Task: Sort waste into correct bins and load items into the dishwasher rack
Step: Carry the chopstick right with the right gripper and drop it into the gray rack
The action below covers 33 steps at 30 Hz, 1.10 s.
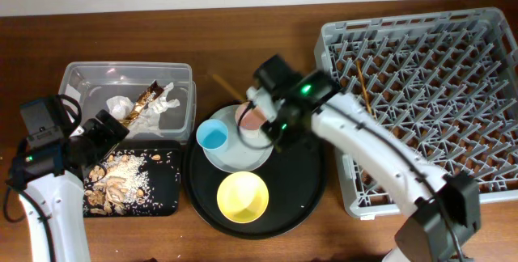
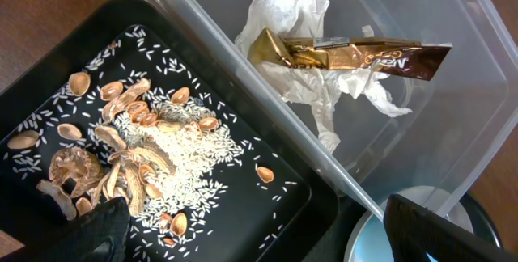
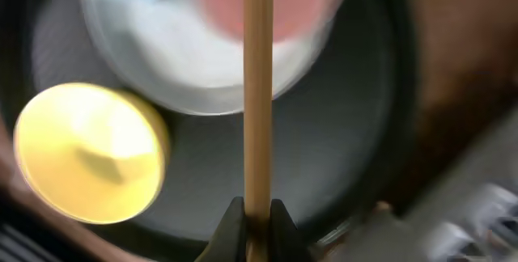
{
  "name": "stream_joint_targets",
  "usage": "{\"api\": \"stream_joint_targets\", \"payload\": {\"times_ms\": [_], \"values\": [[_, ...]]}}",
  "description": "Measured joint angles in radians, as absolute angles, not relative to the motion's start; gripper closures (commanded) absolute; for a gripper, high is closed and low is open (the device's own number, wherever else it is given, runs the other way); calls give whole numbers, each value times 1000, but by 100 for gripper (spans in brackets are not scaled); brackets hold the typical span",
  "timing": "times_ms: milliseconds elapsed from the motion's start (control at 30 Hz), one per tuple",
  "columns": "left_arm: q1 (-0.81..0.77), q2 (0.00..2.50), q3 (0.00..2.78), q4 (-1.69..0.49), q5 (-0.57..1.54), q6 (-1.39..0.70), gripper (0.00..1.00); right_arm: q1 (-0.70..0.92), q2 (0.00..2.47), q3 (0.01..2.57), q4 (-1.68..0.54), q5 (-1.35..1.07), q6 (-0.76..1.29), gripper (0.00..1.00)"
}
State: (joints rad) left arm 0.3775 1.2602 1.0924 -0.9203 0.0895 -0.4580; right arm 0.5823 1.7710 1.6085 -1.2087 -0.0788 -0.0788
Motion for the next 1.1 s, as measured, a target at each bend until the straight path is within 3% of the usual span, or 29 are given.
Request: {"api": "stream_joint_targets", "payload": {"times_ms": [300,467,533,667,767,833,867,1100], "values": [[377,1260,1092,-920,89,-458,1,105,1771,1625,-1219,-60,-82,95],[377,1260,1092,-920,89,-458,1,-51,1771,1625,-1219,-61,-110,84],[377,1260,1092,-920,89,-458,1,-69,1771,1625,-1219,-60,-116,76],[377,1260,1092,-920,89,-458,1,-72,1771,1625,-1219,-64,-127,46],[377,1260,1092,-920,89,-458,1,-72,1771,1625,-1225,-65,-129,34],[377,1260,1092,-920,89,-458,1,-72,1771,1625,-1235,-67,-131,5],[377,1260,1092,-920,89,-458,1,-72,1771,1625,-1243,-75,-125,1],[377,1260,1092,-920,89,-458,1,-72,1771,1625,-1288,-318,-120,1]]}}
